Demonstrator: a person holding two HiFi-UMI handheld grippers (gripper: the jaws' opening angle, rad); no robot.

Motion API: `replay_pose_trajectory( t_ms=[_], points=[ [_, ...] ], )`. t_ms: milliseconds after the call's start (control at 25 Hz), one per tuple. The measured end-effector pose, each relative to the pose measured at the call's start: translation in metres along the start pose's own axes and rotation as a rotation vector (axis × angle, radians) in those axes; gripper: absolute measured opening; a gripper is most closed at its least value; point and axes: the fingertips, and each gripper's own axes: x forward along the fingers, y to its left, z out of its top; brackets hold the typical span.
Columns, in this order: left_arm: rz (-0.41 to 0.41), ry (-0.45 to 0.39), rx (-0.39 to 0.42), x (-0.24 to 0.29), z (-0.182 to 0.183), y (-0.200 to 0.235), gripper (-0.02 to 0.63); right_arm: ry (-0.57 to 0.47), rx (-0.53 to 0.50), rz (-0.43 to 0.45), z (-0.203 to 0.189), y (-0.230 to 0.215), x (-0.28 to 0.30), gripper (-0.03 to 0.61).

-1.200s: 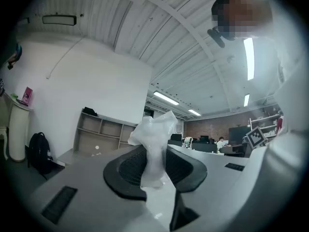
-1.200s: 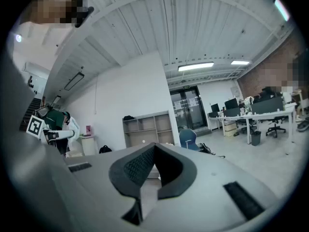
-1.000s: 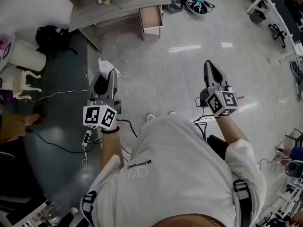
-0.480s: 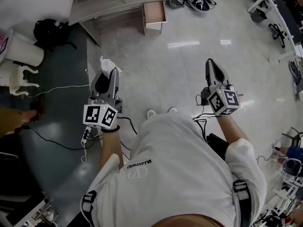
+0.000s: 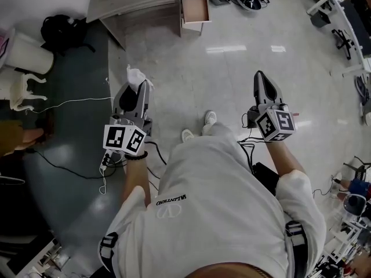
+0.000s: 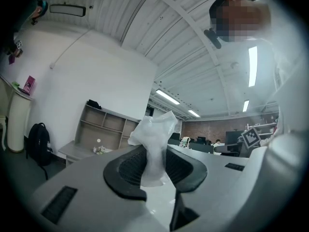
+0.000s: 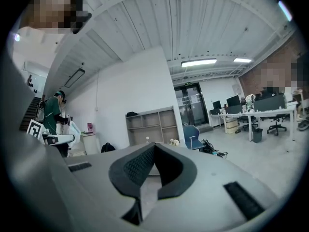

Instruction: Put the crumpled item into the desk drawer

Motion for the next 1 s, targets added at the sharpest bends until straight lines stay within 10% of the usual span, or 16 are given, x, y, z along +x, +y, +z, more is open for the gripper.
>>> replay_pose_trajectory(
  t_ms=[1000],
  points=[
    [0.010, 0.021, 0.029, 0.188, -0.013, -0.001, 0.104, -0.004, 0.043, 0.023, 0.021, -0.126, 0.126, -0.002]
  ],
)
